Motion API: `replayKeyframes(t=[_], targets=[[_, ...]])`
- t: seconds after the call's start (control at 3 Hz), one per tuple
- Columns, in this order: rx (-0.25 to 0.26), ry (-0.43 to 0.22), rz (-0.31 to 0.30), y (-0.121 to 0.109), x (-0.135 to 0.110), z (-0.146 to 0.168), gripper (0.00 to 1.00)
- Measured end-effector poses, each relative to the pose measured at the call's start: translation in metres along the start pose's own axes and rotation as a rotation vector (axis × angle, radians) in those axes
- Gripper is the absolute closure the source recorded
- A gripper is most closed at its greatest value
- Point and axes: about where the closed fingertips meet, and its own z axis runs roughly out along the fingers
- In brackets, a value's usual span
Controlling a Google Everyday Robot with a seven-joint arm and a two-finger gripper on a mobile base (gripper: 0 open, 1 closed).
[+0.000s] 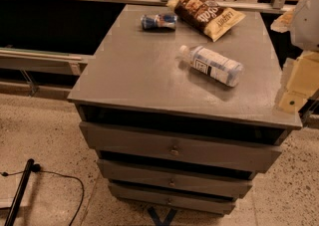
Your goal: Place blue plastic bottle upright
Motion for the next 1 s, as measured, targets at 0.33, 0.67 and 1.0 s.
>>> replayKeyframes(t=[0.33,0.67,1.0], targets=[[0.0,0.0,0.0,0.0,0.0,0.0,0.0],[0.003,-0.013,0.049,-0.011,-0.01,0.006,0.0],[0.002,-0.01,0.146,-0.042,-0.028,0.028,0.0]])
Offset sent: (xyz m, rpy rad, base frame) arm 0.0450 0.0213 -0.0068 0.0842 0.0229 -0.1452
